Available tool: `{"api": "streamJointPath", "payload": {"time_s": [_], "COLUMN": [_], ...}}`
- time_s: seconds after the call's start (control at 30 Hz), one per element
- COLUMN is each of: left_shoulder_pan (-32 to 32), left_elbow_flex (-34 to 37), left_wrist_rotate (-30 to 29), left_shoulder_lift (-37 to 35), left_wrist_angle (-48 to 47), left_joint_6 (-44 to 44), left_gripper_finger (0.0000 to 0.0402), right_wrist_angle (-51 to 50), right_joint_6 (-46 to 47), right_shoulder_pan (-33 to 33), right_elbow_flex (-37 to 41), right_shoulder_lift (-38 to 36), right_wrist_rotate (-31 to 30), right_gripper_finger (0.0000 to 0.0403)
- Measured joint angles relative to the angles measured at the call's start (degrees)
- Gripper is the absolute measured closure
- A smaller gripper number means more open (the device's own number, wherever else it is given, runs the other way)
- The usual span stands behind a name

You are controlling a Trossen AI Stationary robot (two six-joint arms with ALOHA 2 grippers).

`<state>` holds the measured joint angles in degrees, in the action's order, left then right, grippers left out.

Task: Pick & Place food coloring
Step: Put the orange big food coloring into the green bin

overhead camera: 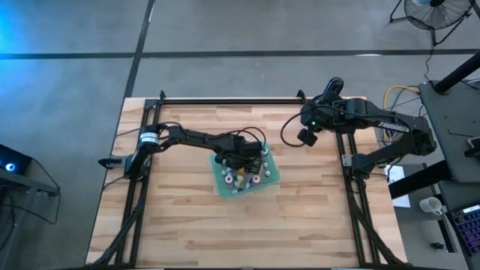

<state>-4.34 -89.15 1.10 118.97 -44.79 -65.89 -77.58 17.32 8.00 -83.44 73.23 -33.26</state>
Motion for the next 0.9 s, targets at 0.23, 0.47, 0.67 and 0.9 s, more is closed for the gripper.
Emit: {"api": "streamJointPath", "payload": {"time_s": [0.23,0.47,0.67,0.9], "left_shoulder_pan": [-0.83,-1.02,-0.96,-0.96], "left_elbow_flex": [0.44,1.05,0.35,-1.56], "left_wrist_rotate": [-0.11,1.07,1.29,0.86], "left_shoulder_lift": [-0.01,0.03,0.03,-0.39], "left_wrist_angle": [0.42,1.42,1.11,-0.85], "left_joint_6": [1.51,2.20,2.95,3.41], "left_gripper_finger": [0.0237,0.0255,0.0316,0.0325], "right_wrist_angle": [-0.01,0.02,0.12,0.16], "right_joint_6": [-0.85,-0.87,-0.87,-0.85], "right_shoulder_pan": [1.15,1.30,1.30,1.32], "right_elbow_flex": [0.00,0.00,0.00,0.00], "right_shoulder_lift": [0.00,0.00,0.00,0.00], "right_wrist_rotate": [0.01,0.03,0.03,0.05], "right_gripper_finger": [0.0339,0.0339,0.0339,0.0339]}}
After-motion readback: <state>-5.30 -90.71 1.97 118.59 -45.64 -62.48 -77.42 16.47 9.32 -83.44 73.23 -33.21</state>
